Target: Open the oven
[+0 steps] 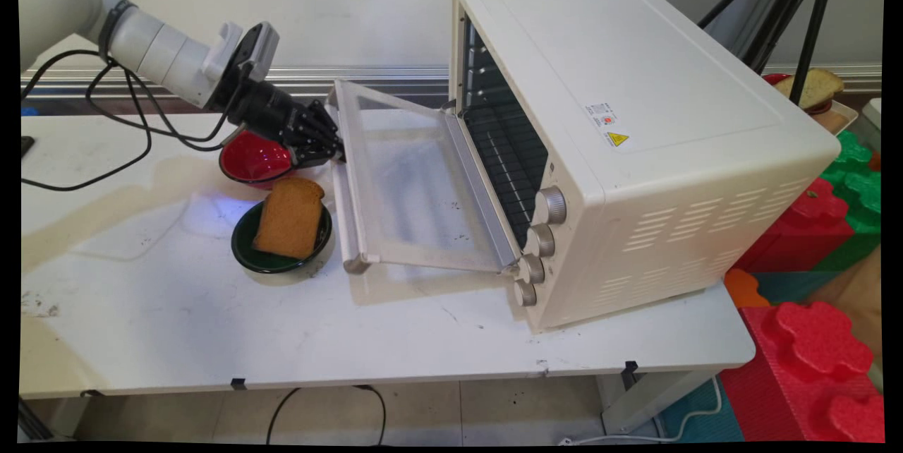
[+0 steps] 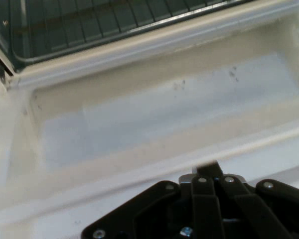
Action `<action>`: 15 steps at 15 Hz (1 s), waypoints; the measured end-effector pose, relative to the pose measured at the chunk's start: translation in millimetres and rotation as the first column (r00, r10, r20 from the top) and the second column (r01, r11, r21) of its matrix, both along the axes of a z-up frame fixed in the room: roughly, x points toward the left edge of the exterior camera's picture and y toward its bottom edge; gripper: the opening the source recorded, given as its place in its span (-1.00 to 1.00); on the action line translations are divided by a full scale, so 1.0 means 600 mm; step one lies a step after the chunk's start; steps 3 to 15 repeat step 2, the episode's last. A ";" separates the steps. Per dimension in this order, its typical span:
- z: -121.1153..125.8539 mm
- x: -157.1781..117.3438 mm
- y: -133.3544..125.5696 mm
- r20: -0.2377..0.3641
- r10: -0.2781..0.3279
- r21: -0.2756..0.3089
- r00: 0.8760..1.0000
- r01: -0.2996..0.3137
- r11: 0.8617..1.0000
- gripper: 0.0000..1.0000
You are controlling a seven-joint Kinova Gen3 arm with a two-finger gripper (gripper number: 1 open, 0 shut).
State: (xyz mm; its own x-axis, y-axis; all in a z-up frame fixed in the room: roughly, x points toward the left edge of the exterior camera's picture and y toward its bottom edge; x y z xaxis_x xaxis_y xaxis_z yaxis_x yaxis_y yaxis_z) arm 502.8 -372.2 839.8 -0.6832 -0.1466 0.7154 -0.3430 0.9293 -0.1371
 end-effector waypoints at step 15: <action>-0.008 0.006 0.004 0.005 0.000 0.001 1.000 0.000 1.000 -1.00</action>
